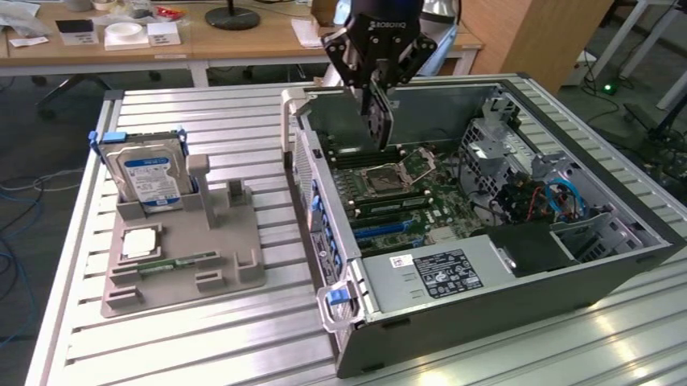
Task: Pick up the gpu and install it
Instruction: 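Pick up the gpu and move the gpu toward the slot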
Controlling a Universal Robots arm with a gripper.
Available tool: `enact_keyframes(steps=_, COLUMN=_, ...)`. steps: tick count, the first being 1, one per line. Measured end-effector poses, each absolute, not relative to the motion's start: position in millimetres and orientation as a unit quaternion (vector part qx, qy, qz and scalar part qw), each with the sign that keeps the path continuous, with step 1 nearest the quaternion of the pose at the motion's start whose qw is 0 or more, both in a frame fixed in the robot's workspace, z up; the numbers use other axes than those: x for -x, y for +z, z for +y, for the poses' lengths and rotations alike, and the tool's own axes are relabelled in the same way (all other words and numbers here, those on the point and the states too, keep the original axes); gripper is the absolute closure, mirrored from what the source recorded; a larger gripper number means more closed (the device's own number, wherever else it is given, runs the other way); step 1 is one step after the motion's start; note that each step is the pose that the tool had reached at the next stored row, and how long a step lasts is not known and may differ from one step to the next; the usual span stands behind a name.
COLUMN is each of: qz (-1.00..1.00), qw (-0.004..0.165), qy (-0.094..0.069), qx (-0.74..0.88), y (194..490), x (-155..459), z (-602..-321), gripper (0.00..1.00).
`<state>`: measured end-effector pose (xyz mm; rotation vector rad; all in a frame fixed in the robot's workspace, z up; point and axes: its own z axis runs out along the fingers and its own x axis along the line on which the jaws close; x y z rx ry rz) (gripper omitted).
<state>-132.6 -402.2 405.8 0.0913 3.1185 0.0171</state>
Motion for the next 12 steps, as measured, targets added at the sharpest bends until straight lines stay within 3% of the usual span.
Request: enact_keyframes(steps=12, qz=1.0, qw=0.011, qy=0.006, qx=-0.028, y=405.5, x=89.5, z=-400.2, gripper=0.73)
